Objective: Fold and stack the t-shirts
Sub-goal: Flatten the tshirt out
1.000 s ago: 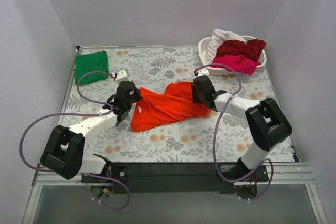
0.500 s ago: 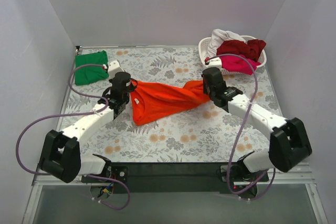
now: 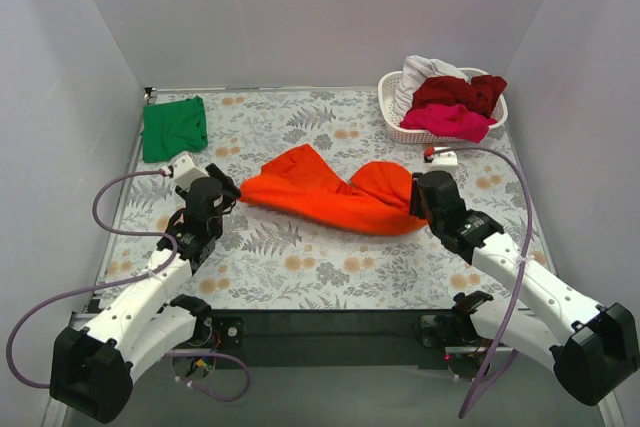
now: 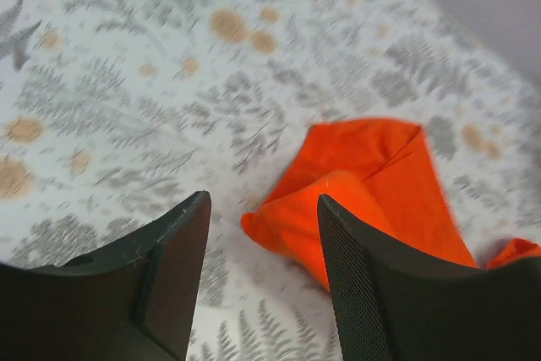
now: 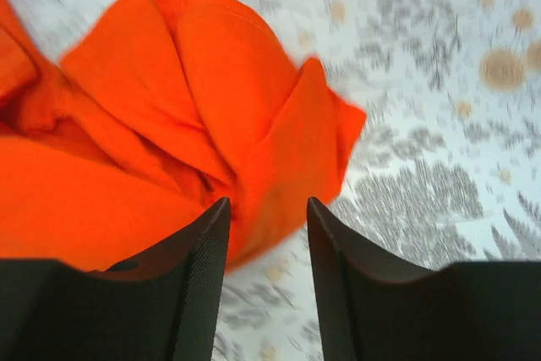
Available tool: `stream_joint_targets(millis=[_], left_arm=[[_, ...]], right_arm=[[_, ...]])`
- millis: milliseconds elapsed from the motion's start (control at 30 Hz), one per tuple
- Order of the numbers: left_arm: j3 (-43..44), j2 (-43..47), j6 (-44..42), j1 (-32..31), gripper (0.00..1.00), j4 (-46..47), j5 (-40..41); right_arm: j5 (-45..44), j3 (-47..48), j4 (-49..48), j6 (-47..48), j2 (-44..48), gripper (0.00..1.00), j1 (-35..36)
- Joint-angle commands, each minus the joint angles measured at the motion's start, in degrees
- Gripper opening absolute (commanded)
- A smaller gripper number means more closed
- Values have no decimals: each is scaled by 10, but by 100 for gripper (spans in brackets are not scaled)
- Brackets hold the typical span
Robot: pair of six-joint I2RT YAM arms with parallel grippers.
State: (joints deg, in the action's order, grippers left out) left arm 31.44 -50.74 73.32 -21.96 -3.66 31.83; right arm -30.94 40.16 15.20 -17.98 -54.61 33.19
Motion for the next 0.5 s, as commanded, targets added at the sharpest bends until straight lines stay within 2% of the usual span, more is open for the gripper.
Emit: stream_joint_targets(millis=[0,100,200,400,467], left_arm=[[-22,44,43,2,52,-60,14],[-15,55,48,2,52,-57,-9],[2,8,39,-10,52,-36,-42],[49,-133,31,-133,51,15,-11],[89,-199,28,-178,51,31,-9]], right_arm=[[-5,-54,50,-43,28,40,6],[-5,-64,50,-50,53,44,6],[2,-61,45,-52,59,45,7],[23,-68,12,-54,28,46,11],[30,-74,3,-56,19,46,12]])
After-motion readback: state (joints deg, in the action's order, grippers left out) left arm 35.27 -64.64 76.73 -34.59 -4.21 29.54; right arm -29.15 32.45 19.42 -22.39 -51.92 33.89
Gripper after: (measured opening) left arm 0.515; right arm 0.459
